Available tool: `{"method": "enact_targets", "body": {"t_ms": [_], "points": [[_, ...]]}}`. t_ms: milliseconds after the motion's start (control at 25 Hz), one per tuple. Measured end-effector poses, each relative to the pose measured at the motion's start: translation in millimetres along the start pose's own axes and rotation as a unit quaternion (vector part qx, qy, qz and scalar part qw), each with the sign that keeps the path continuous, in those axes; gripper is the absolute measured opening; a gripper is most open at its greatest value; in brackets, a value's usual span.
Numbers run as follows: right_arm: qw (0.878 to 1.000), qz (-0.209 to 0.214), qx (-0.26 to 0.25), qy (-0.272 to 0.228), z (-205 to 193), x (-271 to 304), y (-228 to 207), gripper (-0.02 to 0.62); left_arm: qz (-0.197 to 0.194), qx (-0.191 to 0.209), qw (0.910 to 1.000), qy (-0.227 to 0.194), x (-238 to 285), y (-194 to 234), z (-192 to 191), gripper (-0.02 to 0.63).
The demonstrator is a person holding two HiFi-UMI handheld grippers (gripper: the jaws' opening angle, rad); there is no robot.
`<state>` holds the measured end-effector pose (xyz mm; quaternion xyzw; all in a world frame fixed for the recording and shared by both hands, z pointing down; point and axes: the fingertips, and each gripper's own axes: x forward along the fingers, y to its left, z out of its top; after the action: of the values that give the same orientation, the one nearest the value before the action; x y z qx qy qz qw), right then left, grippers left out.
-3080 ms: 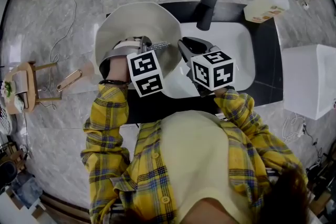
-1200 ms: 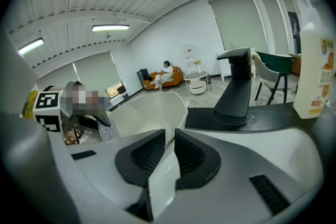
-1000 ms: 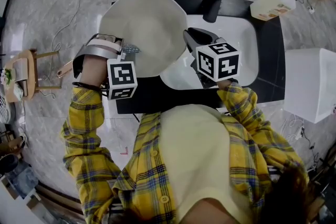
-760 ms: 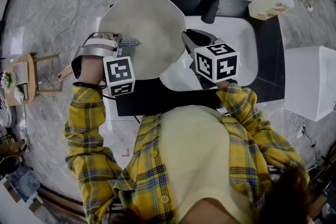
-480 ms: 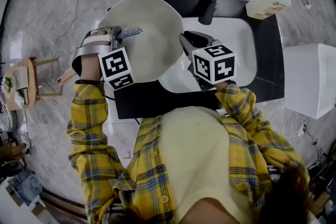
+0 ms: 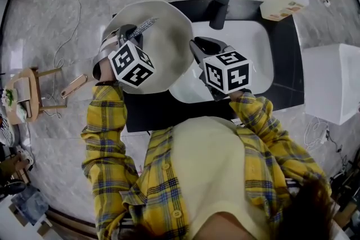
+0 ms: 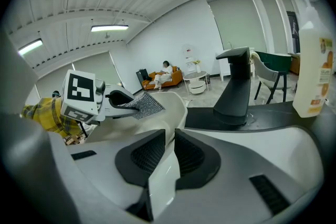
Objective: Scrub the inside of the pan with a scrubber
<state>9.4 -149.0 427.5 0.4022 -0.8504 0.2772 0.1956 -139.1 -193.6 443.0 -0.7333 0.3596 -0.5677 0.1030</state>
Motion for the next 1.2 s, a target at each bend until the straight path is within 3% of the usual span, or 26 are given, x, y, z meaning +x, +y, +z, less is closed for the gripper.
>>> {"method": "enact_targets", "body": {"t_ms": [80, 160, 640, 1200], "points": [[1.0, 0.001, 0.001, 0.0, 0.0, 0.0, 0.3, 0.018, -0.002, -0.045, 0.9989, -0.005, 3.7, 0.9, 3.3, 0.087], [1.0, 0.001, 0.001, 0.0, 0.0, 0.4, 0.8, 0.018, 0.003, -0.055, 0.9985, 0.004, 7.7, 0.9, 1.2, 0.087], [1.0, 0.003, 0.004, 0.0, 0.5, 0.0, 0.9, 0.018, 0.008, -0.036, 0.9977, 0.057, 29.6, -9.6, -18.3, 0.087], [1.0, 0.001, 0.004, -0.003, -0.9, 0.3, -0.1, 0.018, -0.038, 0.039, 0.9977, 0.041, 29.9, -43.3, -4.5, 0.087]]}}
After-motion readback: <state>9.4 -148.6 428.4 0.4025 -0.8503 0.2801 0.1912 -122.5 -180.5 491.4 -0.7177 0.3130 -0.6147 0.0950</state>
